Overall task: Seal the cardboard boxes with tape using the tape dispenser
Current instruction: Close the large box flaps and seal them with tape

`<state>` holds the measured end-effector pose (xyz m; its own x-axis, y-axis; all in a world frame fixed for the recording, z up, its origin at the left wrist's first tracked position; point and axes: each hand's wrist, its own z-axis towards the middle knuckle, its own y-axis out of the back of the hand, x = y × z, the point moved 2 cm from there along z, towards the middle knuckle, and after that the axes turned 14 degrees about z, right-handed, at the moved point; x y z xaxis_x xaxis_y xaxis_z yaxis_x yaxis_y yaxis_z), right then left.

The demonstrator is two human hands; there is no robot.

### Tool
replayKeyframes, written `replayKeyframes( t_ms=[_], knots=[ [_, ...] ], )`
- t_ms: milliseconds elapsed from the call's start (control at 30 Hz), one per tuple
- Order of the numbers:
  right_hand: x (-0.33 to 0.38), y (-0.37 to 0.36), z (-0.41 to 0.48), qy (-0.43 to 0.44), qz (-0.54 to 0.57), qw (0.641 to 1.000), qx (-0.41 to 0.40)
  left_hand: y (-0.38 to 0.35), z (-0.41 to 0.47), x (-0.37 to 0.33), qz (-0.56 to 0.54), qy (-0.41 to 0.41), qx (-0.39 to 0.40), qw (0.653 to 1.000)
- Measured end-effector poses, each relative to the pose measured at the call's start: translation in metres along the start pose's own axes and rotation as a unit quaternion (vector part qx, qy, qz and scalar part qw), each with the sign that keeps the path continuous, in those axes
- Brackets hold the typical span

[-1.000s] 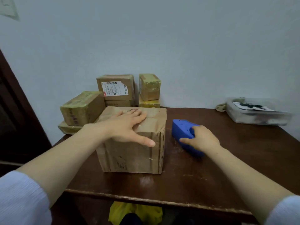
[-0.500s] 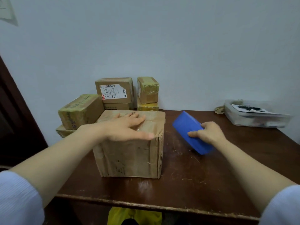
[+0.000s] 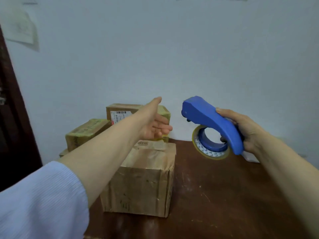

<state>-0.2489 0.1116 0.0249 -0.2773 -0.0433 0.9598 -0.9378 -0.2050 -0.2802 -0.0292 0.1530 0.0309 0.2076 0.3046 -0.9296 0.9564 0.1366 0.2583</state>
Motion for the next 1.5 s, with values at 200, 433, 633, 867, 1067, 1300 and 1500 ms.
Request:
replayKeyframes(
  t_ms=[200,433,633,867,1067,1300,1500],
  knots=[
    [0.007,-0.016,-0.005,-0.011,-0.023,0.999,0.029,0.001,0.0,-0.009,-0.049,-0.001,0.034,0.998],
    [0.009,-0.032,-0.002,-0.021,-0.044,0.997,0.066,0.013,-0.004,-0.004,-0.023,-0.036,-0.005,0.999],
    [0.012,-0.047,0.007,-0.022,-0.124,0.985,0.117,0.037,-0.001,0.0,-0.002,-0.073,-0.072,0.995],
    [0.019,-0.073,0.011,0.0,-0.292,0.929,0.23,0.061,-0.007,0.002,0.041,-0.086,-0.142,0.985],
    [0.014,-0.088,0.012,0.037,-0.37,0.895,0.245,0.07,0.0,0.011,-0.009,-0.071,-0.15,0.986],
    [0.011,-0.089,0.013,0.119,-0.317,0.905,0.257,0.076,-0.001,0.005,-0.062,-0.074,-0.134,0.986],
    [0.013,-0.088,0.014,0.127,-0.284,0.899,0.308,0.074,-0.003,0.005,-0.048,-0.077,-0.139,0.986]
  ],
)
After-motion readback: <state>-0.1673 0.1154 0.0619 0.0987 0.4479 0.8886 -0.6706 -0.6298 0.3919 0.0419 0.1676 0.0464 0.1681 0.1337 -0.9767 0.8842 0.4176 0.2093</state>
